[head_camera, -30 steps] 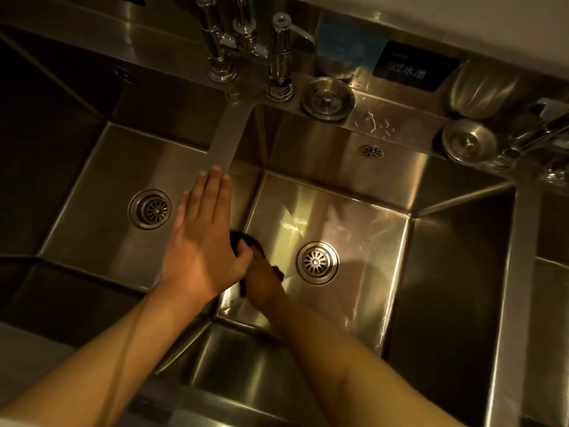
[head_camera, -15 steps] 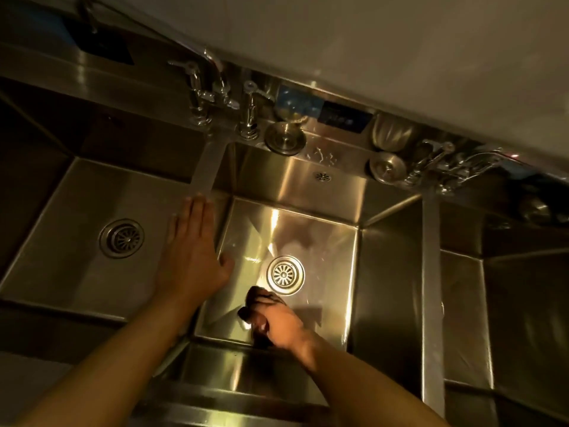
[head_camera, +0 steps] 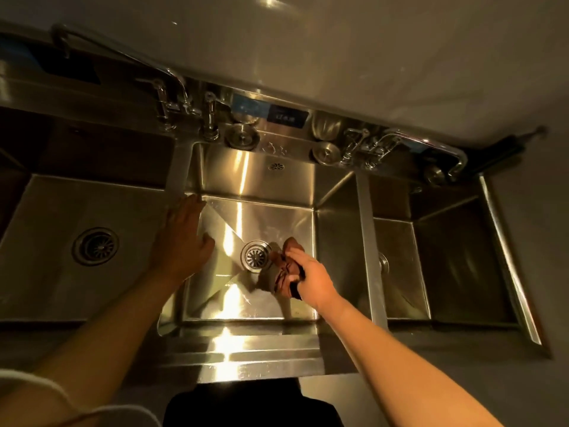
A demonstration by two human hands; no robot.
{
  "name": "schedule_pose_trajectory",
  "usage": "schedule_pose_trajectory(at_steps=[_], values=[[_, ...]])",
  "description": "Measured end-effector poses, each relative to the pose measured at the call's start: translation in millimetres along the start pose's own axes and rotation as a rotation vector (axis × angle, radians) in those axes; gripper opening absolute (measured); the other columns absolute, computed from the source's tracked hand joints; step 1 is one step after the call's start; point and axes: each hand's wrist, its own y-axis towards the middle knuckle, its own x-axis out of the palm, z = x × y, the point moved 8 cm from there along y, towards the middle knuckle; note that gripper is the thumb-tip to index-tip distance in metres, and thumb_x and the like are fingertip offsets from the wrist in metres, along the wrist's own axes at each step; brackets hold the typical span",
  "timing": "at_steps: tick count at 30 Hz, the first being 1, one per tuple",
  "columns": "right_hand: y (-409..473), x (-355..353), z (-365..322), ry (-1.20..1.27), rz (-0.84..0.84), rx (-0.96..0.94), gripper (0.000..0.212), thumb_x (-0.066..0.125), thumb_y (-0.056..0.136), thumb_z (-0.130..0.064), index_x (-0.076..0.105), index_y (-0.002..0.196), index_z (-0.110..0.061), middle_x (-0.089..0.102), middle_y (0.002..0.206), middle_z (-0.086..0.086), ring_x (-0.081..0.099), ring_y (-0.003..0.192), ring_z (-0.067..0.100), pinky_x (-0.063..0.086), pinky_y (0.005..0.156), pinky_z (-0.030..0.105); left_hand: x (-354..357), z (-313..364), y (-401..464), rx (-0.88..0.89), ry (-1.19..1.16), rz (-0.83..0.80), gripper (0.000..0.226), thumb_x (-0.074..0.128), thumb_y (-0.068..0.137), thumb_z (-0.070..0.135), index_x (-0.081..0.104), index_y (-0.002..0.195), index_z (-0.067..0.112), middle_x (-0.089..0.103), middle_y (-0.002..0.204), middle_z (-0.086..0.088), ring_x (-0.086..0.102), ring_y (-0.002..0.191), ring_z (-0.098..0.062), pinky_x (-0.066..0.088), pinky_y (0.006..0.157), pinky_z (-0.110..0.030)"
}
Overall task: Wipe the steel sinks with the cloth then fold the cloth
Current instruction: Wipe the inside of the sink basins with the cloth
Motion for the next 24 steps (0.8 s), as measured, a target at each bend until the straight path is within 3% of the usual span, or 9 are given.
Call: schedule_pose_trajectory(at_steps=[3, 4, 7, 10, 13, 16, 19, 21, 24], values=[[-16.1, -27.6, -2.3, -0.048, 0.022, -0.023, 0.065, 0.054, 0.085, 0.009, 0.056, 0.144, -0.017, 0.049, 0.152, 0.0, 0.046, 0.141, 0.016, 0.038, 0.118, 0.033, 3.5, 9.6, -7.0, -0.006, -0.093, -0.001, 0.072, 0.071, 0.091, 0.013, 0.04, 0.156, 0.009, 0.036, 0.164, -0.015, 0.028, 0.154, -0.035, 0.027, 0.124, -0.055], [-22.2, -39.7, 1.2, -0.044, 0.059, -0.018, 0.065, 0.055, 0.086, 0.008, 0.056, 0.144, -0.019, 0.049, 0.151, -0.001, 0.045, 0.14, 0.016, 0.037, 0.118, 0.033, 7.2, 17.6, -11.1, 0.011, -0.109, -0.009, 0.069, 0.07, 0.09, 0.014, 0.043, 0.154, 0.007, 0.038, 0.162, -0.016, 0.031, 0.152, -0.036, 0.03, 0.122, -0.056], [-48.7, -77.0, 12.4, -0.002, 0.205, 0.009, 0.063, 0.058, 0.087, 0.005, 0.057, 0.143, -0.023, 0.051, 0.147, -0.007, 0.049, 0.137, 0.014, 0.032, 0.115, 0.014, 25.9, 50.7, -27.8, 0.108, -0.091, -0.056, 0.065, 0.06, 0.083, 0.022, 0.052, 0.145, 0.005, 0.048, 0.153, -0.018, 0.043, 0.143, -0.039, 0.038, 0.116, -0.057], [-82.6, -104.3, 29.9, 0.016, 0.298, 0.054, 0.064, 0.062, 0.088, 0.001, 0.054, 0.145, -0.028, 0.049, 0.148, -0.01, 0.046, 0.138, 0.011, 0.035, 0.119, 0.029, 45.5, 86.9, -44.2, 0.168, -0.155, -0.091, 0.065, 0.059, 0.079, 0.02, 0.055, 0.142, 0.006, 0.052, 0.149, -0.016, 0.047, 0.14, -0.035, 0.04, 0.118, -0.049], [-118.3, -118.3, 43.9, -0.038, 0.341, 0.083, 0.069, 0.066, 0.087, -0.005, 0.049, 0.145, -0.039, 0.044, 0.144, -0.029, 0.041, 0.135, -0.003, 0.033, 0.118, 0.024, 62.1, 123.0, -57.0, 0.229, -0.221, -0.152, 0.066, 0.062, 0.078, 0.021, 0.055, 0.142, 0.01, 0.054, 0.148, -0.012, 0.05, 0.138, -0.03, 0.041, 0.118, -0.045], [-149.6, -104.3, 59.8, -0.242, 0.281, 0.138, 0.065, 0.062, 0.087, -0.009, 0.049, 0.147, -0.03, 0.045, 0.15, -0.012, 0.04, 0.134, 0.016, 0.039, 0.115, 0.031, 75.8, 150.2, -70.5, 0.306, -0.229, -0.172, 0.064, 0.065, 0.078, 0.018, 0.056, 0.141, 0.008, 0.056, 0.146, -0.014, 0.052, 0.136, -0.031, 0.043, 0.117, -0.048], [-184.0, -81.6, 76.0, -0.371, 0.254, 0.198, 0.056, 0.054, 0.087, -0.023, 0.052, 0.143, -0.022, 0.046, 0.146, -0.008, 0.047, 0.123, 0.025, 0.047, 0.103, 0.036, 93.1, 168.7, -85.1, 0.344, -0.164, -0.197, 0.062, 0.062, 0.079, 0.018, 0.058, 0.139, 0.007, 0.058, 0.144, -0.014, 0.052, 0.136, -0.031, 0.039, 0.12, -0.043], [-197.2, -70.3, 81.6, -0.397, 0.295, 0.23, 0.057, 0.048, 0.089, -0.039, 0.049, 0.143, -0.023, 0.043, 0.15, -0.004, 0.044, 0.131, 0.026, 0.043, 0.107, 0.04, 104.7, 176.0, -93.3, 0.343, -0.136, -0.223, 0.061, 0.062, 0.08, 0.018, 0.058, 0.14, 0.008, 0.058, 0.145, -0.013, 0.052, 0.137, -0.032, 0.039, 0.119, -0.041], [-191.2, -65.5, 90.9, -0.409, 0.268, 0.269, 0.073, 0.04, 0.088, -0.065, 0.036, 0.152, -0.03, 0.024, 0.164, -0.004, 0.02, 0.152, 0.028, 0.023, 0.122, 0.05, 120.7, 184.9, -104.8, 0.318, -0.083, -0.245, 0.061, 0.07, 0.082, 0.018, 0.058, 0.142, 0.012, 0.057, 0.148, -0.011, 0.053, 0.138, -0.031, 0.039, 0.118, -0.04]])
